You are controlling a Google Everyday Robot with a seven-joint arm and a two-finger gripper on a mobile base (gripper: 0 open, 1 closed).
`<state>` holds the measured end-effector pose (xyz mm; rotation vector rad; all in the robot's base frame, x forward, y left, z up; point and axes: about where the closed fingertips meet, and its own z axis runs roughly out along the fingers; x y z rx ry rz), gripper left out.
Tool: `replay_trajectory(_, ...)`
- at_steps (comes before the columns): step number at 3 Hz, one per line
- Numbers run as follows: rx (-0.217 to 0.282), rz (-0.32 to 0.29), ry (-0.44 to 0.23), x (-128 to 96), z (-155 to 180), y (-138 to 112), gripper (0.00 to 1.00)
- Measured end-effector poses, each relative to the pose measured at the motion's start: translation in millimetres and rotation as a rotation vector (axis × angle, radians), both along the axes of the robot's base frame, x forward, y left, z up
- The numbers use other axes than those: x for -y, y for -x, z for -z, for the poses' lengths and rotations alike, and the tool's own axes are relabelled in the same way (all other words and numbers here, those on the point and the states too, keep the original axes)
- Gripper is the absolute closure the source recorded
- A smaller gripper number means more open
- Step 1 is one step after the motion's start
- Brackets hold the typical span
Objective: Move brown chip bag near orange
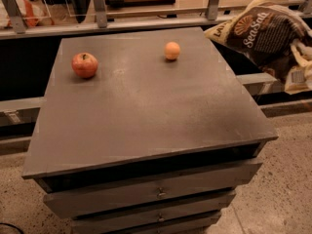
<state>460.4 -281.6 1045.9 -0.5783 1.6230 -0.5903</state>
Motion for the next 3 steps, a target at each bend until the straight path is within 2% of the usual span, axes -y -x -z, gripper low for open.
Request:
replay_trajectory(1, -0.023, -0.172, -0.021, -24, 7, -47, 1.0)
replay_trajectory(2, -0.024, -0.298, -0.041, -41, 13, -91, 1.0)
replay_trajectory(3, -0.03, -0.315, -0.046, -42, 25, -133, 1.0)
